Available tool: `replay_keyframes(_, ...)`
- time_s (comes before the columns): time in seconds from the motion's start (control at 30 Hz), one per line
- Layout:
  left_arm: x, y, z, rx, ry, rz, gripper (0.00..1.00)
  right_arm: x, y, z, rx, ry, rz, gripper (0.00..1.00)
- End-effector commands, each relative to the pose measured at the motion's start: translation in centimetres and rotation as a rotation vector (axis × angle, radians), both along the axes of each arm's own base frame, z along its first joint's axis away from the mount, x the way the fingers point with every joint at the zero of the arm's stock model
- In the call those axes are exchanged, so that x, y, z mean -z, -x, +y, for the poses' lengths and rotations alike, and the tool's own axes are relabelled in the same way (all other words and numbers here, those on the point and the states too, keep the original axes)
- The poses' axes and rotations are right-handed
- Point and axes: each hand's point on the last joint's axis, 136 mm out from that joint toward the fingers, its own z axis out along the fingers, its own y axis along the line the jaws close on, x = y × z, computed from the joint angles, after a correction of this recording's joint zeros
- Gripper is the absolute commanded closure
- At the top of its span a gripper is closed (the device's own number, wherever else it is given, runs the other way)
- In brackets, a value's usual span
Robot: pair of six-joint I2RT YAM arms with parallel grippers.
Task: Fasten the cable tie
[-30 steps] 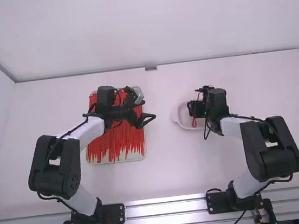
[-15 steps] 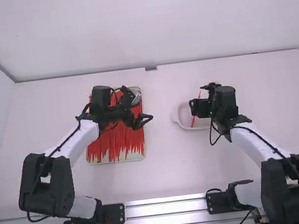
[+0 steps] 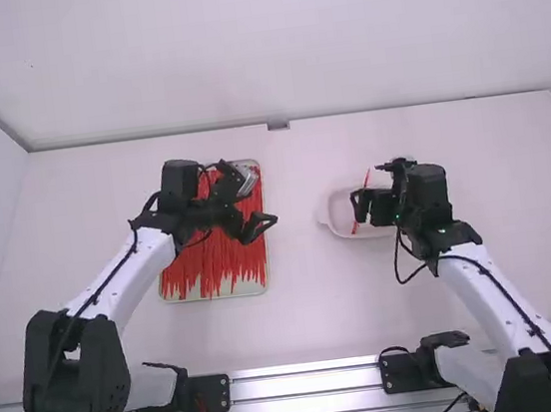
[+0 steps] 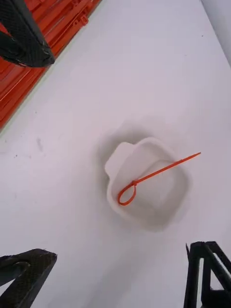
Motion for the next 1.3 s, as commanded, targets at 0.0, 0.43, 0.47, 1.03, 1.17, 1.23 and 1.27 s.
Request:
replay_keyframes(0.0, -1.5, 0.4, -0.5, 0.031, 0.026, -0.028, 0.01, 0.2, 0.4, 0.0, -0.001, 0.002, 0.011, 0.01)
replay_keyframes(0.43, -2.0, -1.2, 5.6, -0.253, 0.03, -0.075, 0.14, 0.0, 1.0, -6.1, 0.136, 0.186, -0.135, 0.16)
replay_keyframes(0.47, -2.0, -1.3, 6.0, -0.272, 0.03, -0.079, 0.15, 0.1, 1.2, -6.3, 0.137, 0.199, -0.136, 0.16)
replay_keyframes(1.03, 3.1, 3.6, 13.6, -0.737, -0.038, -0.023, 0.5, 6.9, 8.2, -7.3, 0.13, 0.305, -0.148, 0.54)
replay_keyframes(1.17, 4.8, 5.1, 15.1, -0.811, -0.086, -0.04, 0.59, 8.9, 9.5, -7.3, 0.13, 0.305, -0.148, 0.63)
replay_keyframes(1.23, 5.7, 5.8, 15.8, -0.847, -0.111, -0.048, 0.64, 9.2, 9.8, -7.3, 0.132, 0.305, -0.162, 0.67)
replay_keyframes(1.27, 6.3, 6.3, 16.4, -0.873, -0.128, -0.055, 0.67, 8.6, 9.6, -7.3, 0.137, 0.303, -0.191, 0.7)
